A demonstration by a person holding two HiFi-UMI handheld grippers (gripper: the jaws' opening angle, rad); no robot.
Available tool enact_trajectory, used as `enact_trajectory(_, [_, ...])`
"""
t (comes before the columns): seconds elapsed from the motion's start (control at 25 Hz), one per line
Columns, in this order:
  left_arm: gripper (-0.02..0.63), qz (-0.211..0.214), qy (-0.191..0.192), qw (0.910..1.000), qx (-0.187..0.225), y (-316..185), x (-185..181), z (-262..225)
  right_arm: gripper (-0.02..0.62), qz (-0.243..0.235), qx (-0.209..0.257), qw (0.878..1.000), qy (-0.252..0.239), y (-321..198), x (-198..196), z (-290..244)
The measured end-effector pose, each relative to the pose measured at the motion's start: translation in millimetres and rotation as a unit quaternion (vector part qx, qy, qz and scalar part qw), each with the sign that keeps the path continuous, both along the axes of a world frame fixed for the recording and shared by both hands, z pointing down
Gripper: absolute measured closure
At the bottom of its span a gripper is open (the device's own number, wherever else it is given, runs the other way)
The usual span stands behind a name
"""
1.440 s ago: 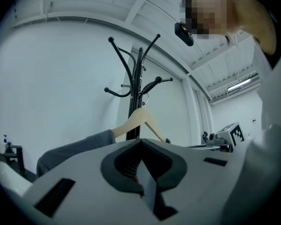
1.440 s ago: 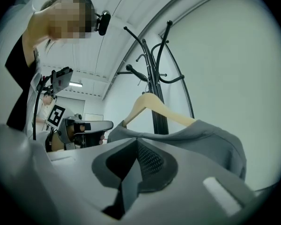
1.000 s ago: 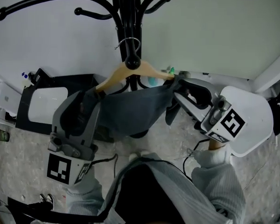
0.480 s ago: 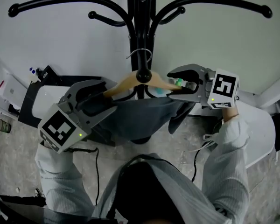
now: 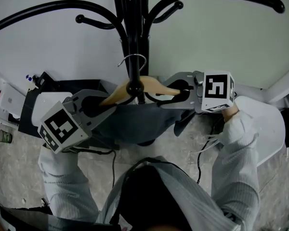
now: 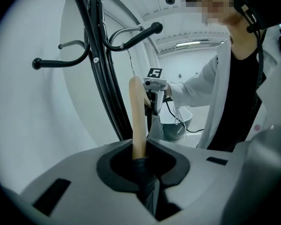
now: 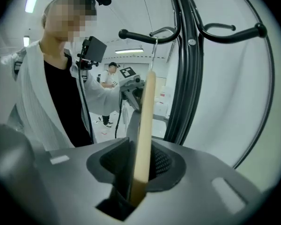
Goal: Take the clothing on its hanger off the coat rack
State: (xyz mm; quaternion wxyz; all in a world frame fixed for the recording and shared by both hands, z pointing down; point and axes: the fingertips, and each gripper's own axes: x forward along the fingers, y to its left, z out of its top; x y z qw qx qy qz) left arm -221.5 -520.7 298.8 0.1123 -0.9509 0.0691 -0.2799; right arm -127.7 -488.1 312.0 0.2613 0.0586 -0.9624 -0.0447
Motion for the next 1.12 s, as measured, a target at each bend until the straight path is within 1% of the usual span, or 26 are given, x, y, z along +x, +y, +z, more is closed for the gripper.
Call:
enact_trajectory(0.04, [0.549,0.003,-0.002,1.0000,-0.003,0.9,0.3,0.4,0.510,0.011,0.003,1.000,0.002,-2.8,0.4,0.4])
enact_trajectory(0.12, [0.551,0.006,-0.003,1.0000,-0.004,1.2,0.9,1.1,0.564,0.031,0.009,0.999,0.004,-7.9,1.3,0.9])
enact_trajectory(0.16, [0.552,0.006,-0.003,1.0000,-0.002,1.0,1.2,1.4,0.575,0.037,0.012,0.999,0.005,-9.1,1.5,1.3])
enact_trajectory(0.32, [0.552,-0.002,-0.005,1.0000,-0.001,6.1,0.0,0.7,0.575,0.052,0.019,0.998,0.011,-3.8,0.7,0.7])
enact_trajectory(0.44, [0.552,-0.002,-0.005,1.0000,0.000,13.2,-1.3,-2.8,0.578,0.053,0.034,0.998,0.026,2.6,-0.6,-2.1])
enact_trajectory(0.64, [0.554,0.001,0.004,0.9995,0.033,27.5,0.8,-27.6,0.578,0.057,0.065,0.996,0.034,18.1,0.8,-25.9])
enact_trajectory(0.8, [0.554,0.023,0.018,0.9980,0.057,52.9,11.5,-53.2,0.578,0.082,0.095,0.991,0.054,45.7,11.2,-51.5])
enact_trajectory(0.92, [0.554,0.042,0.016,0.9979,0.046,54.7,20.9,-56.5,0.578,0.107,0.095,0.989,0.045,48.0,13.7,-56.4])
enact_trajectory(1.0, [0.554,0.058,0.011,0.9976,0.038,57.4,33.6,-50.4,0.578,0.131,0.090,0.986,0.053,54.5,26.3,-50.4])
enact_trajectory(1.04, [0.554,0.071,0.011,0.9968,0.036,63.1,43.0,-47.0,0.578,0.148,0.086,0.983,0.058,63.6,35.5,-47.4])
enact_trajectory(1.12, [0.554,0.109,0.011,0.9934,0.032,81.0,65.0,-41.9,0.578,0.188,0.076,0.977,0.063,89.4,55.1,-43.1])
